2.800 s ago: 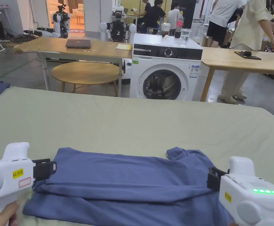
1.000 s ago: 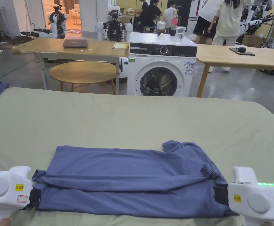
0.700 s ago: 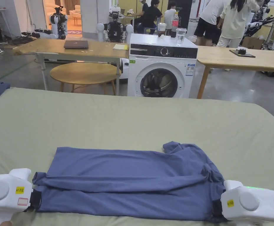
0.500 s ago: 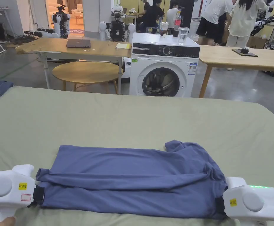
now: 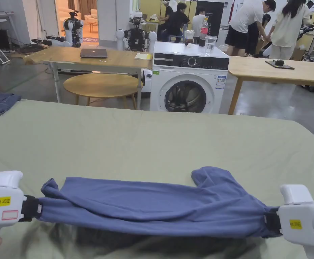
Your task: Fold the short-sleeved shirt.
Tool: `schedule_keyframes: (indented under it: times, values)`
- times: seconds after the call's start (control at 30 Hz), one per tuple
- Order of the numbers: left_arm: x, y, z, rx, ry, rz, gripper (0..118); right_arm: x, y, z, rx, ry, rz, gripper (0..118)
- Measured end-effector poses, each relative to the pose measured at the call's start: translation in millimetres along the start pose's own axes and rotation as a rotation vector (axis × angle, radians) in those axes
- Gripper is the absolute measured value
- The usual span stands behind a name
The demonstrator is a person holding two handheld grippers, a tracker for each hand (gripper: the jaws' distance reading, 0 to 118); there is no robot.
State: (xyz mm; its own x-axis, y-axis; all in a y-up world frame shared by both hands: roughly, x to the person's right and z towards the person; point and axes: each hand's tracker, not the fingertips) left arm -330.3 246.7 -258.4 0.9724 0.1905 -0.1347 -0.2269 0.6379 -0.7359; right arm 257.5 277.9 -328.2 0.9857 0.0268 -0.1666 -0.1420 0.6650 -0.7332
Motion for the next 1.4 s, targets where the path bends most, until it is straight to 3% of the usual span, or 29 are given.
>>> schedule_keyframes:
  times: [0.2, 0.4, 0.7, 0.73, 0.77, 0.87, 0.97, 1.13, 1.23, 1.3, 1.33, 1.37, 1.4]
  values:
    - [-19, -60, 24, -0.046, -0.009, 0.033, 1, -10, -65, 15, -0.103, 0.000, 0.027, 4]
    - [-31, -122, 9, -0.129, 0.012, 0.062, 1, -18, -121, -13, -0.196, -0.045, 0.053, 4]
    - [-42, -138, -19, -0.131, 0.003, 0.102, 1, -11, -127, -34, -0.185, -0.056, 0.015, 7]
    - [-40, -135, -17, -0.132, 0.007, 0.097, 1, -11, -124, -32, -0.181, -0.059, 0.009, 11]
    - [-38, -132, -16, -0.137, 0.015, 0.093, 3, -12, -122, -28, -0.167, -0.075, 0.006, 25]
    - [-27, -119, -8, -0.079, 0.052, 0.046, 31, -16, -110, -9, -0.049, -0.120, -0.001, 56]
    - [-12, -100, 3, 0.030, 0.021, 0.019, 39, -25, -94, 11, 0.097, -0.106, -0.040, 59]
    - [39, -75, 22, 0.259, 0.038, -0.095, 39, -56, -73, 28, 0.356, -0.103, -0.056, 59]
    - [63, -67, 29, 0.417, 0.062, -0.126, 38, -82, -65, 35, 0.492, -0.092, -0.066, 53]
    - [76, -64, 32, 0.493, 0.068, -0.144, 25, -97, -61, 39, 0.552, -0.085, -0.054, 21]
    - [82, -63, 33, 0.517, 0.070, -0.160, 10, -104, -60, 40, 0.570, -0.082, -0.048, 8]
    - [88, -62, 35, 0.539, 0.082, -0.182, 0, -110, -59, 42, 0.603, -0.072, -0.055, 3]
    - [95, -62, 36, 0.568, 0.106, -0.202, 0, -116, -59, 43, 0.615, -0.071, -0.055, 0]
